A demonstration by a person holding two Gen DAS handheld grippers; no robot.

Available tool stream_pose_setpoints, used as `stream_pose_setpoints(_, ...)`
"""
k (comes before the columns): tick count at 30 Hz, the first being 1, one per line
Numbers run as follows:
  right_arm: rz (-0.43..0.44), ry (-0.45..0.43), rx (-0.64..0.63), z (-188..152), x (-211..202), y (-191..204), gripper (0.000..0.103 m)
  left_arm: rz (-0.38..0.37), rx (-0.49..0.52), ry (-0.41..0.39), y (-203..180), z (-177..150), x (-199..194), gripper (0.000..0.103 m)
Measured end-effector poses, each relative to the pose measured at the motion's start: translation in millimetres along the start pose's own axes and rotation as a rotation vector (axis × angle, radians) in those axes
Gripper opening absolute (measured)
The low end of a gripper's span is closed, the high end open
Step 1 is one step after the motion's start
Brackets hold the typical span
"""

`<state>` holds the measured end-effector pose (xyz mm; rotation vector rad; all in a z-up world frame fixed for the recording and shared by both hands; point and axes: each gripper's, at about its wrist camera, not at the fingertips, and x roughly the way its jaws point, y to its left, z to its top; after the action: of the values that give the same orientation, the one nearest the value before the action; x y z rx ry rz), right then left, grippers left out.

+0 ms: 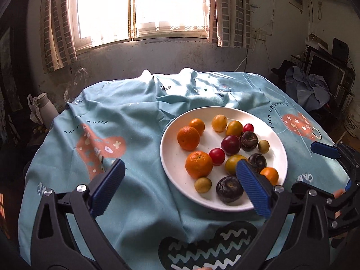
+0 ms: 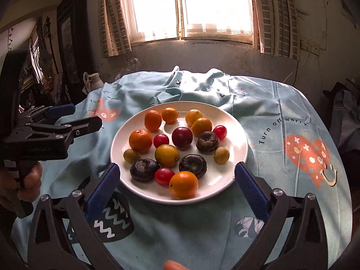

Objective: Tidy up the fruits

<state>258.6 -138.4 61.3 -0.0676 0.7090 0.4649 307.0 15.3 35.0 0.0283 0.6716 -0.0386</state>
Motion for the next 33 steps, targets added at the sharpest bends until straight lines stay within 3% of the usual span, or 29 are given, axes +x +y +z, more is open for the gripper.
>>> stream_pose_setpoints(6, 0.012, 0.049, -0.015, -62, -42, 10, 0.102, 0.012, 0.011, 0.028, 1, -59, -48, 0.101)
stream_pose_setpoints(9, -0.044, 0.071, -0.070, -91, -47, 13, 0.102, 0.029, -0.006, 0.025, 5, -87, -62, 0.101)
stream_pose_setpoints(15, -0.044, 0.082, -0.043, -108, -52, 12, 0.102, 0.066, 0.015, 0.018, 5, -120, -68, 0.101)
stream_pose_setpoints(21, -0.061, 0.085, -0.086, -111, -53, 24, 0.102, 0.025, 0.031, 0.027, 1, -125, -70, 0.101)
stream_pose_setpoints(33, -0.061, 0.086, -0.112, -112, -52, 30, 0.102, 0.030, 0.026, 0.038, 2, -126, -67, 0.101)
